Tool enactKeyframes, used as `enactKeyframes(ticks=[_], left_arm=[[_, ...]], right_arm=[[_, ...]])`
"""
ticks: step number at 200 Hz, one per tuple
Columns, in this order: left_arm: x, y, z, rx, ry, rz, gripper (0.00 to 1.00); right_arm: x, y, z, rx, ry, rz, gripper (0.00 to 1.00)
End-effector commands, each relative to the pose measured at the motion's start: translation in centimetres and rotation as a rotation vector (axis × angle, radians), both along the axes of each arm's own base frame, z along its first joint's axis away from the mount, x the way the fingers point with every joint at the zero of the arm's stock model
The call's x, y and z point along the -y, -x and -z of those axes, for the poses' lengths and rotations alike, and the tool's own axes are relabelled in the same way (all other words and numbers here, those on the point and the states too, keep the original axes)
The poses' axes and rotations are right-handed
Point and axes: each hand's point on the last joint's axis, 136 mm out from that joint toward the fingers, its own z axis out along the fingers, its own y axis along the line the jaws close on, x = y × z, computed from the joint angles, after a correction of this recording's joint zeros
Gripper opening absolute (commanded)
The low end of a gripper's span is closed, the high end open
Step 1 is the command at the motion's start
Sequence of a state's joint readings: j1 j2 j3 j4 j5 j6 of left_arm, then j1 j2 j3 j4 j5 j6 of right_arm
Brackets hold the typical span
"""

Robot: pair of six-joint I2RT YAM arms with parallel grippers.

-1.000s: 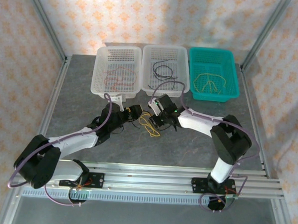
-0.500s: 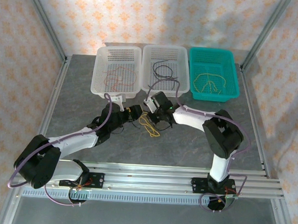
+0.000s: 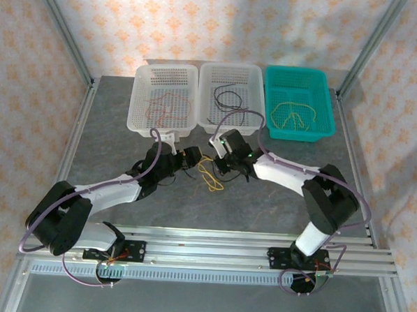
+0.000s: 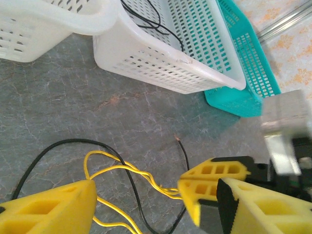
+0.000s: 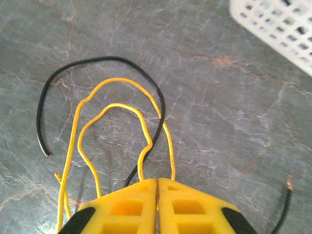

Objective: Untangle the cables

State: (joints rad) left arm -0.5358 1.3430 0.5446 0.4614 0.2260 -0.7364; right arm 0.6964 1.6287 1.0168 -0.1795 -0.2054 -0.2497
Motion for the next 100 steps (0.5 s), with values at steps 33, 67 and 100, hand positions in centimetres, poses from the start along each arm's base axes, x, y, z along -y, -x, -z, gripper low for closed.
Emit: enactKeyframes(ticks=[33,67,100], left_arm=[[0.8,-0.6,-1.1,0.025,0.019,0.023,0.67],[-0.7,0.1,-1.6,0.049,0.072,-0.03,0.67],[-2.4,0.9,-1.0,0.037,0.131,-0.058,0.68]], right_arm=[[0.5,0.5,-1.4,-0.051,-0.044,-0.023,0.44],[-0.2,0.0,-0.4,-0.082,-0.003,-0.058,0.54],[-0.3,-0.5,0.8,-0.098,0.062,-0.084,0.54]])
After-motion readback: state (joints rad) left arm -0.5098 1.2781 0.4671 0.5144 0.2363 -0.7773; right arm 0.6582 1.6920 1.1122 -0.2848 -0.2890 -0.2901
